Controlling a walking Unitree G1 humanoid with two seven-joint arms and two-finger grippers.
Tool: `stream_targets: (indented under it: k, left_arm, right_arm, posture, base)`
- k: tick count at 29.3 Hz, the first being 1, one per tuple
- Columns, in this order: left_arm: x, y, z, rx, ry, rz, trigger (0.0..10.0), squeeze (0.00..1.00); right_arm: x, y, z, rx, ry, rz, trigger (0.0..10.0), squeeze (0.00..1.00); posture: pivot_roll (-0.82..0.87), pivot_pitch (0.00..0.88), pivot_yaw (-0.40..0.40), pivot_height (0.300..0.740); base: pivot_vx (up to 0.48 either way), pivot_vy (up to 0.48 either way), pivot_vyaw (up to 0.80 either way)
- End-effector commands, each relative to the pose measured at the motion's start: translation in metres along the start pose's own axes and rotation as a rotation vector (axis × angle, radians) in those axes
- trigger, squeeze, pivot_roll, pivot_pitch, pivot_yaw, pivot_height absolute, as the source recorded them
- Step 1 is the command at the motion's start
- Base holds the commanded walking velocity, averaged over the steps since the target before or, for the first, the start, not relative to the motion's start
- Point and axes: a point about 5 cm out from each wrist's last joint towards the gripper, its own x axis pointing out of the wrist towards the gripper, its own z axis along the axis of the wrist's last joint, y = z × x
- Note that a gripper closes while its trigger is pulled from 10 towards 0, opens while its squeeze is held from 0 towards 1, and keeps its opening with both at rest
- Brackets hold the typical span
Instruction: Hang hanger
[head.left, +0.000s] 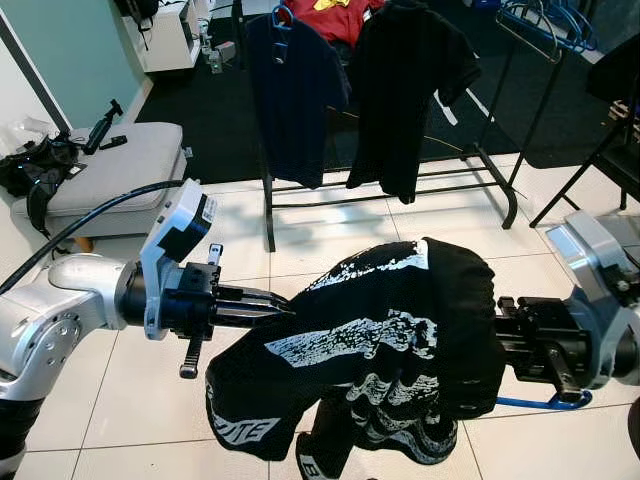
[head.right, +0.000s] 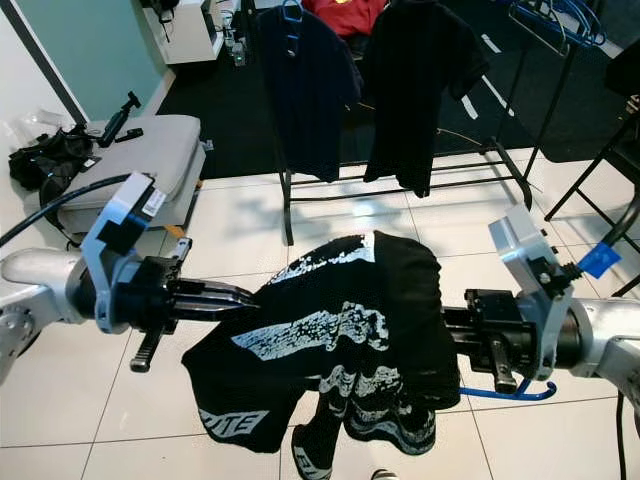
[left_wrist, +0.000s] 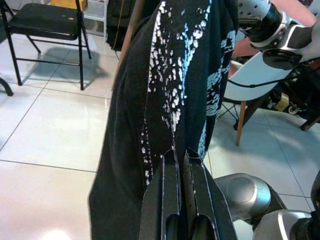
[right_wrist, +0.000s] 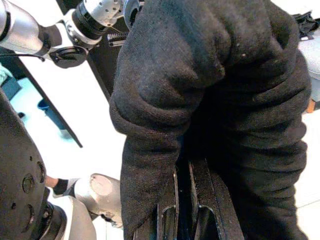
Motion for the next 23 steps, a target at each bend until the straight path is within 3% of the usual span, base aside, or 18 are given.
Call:
stream_targets:
  k: [1,10,11,13,14,15,16,17,19,21,22,23]
  left_arm:
    - [-0.004,0.001,0.003,0.013,-0.021,0.025,0.0,0.00]
    - [-0.006,0.004,0.008,0.017,-0.061,0.046,0.0,0.00]
    - [-0.004,0.000,0.008,0.012,-0.067,0.014,0.0,0.56]
    - [-0.003,-0.002,0.009,0.011,-0.078,0.000,0.0,0.57]
    - [-0.003,-0.002,0.010,0.016,-0.082,0.011,0.0,0.38]
    - [-0.003,-0.002,0.010,0.016,-0.082,0.011,0.0,0.38]
    - [-0.006,0.005,0.011,0.028,-0.085,0.067,0.0,0.10]
    - [-0.012,0.012,0.013,0.046,-0.082,0.129,0.0,0.00]
    - [-0.017,0.017,0.014,0.058,-0.079,0.168,0.0,0.00]
    - [-0.037,0.026,0.022,0.096,-0.072,0.256,0.0,0.00]
    - [-0.037,0.026,0.022,0.096,-0.072,0.256,0.0,0.00]
    - [-0.050,0.029,0.028,0.115,-0.076,0.307,0.0,0.00]
  right_arm:
    - [0.001,0.001,0.002,-0.020,-0.014,0.011,0.0,0.00]
    - [0.000,0.000,0.001,-0.019,-0.015,-0.006,0.0,0.00]
    - [0.000,0.000,0.002,-0.019,-0.016,-0.007,0.0,0.00]
    - [0.000,0.000,0.002,-0.019,-0.016,-0.008,0.0,0.00]
    - [0.000,0.000,0.002,-0.019,-0.016,-0.008,0.0,0.00]
    - [0.000,0.000,0.002,-0.019,-0.016,-0.008,0.0,0.00]
    - [0.000,0.000,0.001,-0.016,-0.013,-0.009,0.0,0.00]
    - [0.000,0.001,-0.001,-0.012,-0.006,-0.011,0.0,0.00]
    - [0.000,0.001,-0.002,-0.009,-0.002,-0.012,0.0,0.00]
    - [0.000,0.001,-0.004,-0.002,0.001,-0.023,0.0,0.00]
    - [0.000,0.001,-0.004,-0.002,0.001,-0.023,0.0,0.00]
    - [-0.001,0.002,-0.005,0.000,-0.001,-0.029,0.0,0.00]
  posture:
    - [-0.05,0.128,0.055,0.740]
    - [-0.05,0.132,0.057,0.740]
    - [-0.05,0.133,0.057,0.740]
    - [-0.05,0.133,0.056,0.740]
    - [-0.05,0.133,0.056,0.740]
    - [-0.05,0.133,0.056,0.740]
    - [-0.05,0.134,0.054,0.740]
    - [-0.05,0.134,0.054,0.740]
    - [-0.05,0.134,0.054,0.740]
    - [-0.05,0.135,0.054,0.740]
    - [-0.05,0.135,0.054,0.740]
    - [-0.05,0.135,0.054,0.740]
  base:
    - [0.000,0.000,0.00]
    - [0.000,0.000,0.00]
    - [0.000,0.000,0.00]
    - [0.000,0.000,0.00]
    - [0.000,0.000,0.00]
    - [0.000,0.000,0.00]
    - [0.000,0.000,0.00]
    - [0.000,0.000,0.00]
    - [0.000,0.000,0.00]
    - [0.000,0.000,0.00]
    - [0.000,0.000,0.00]
    - [0.000,0.000,0.00]
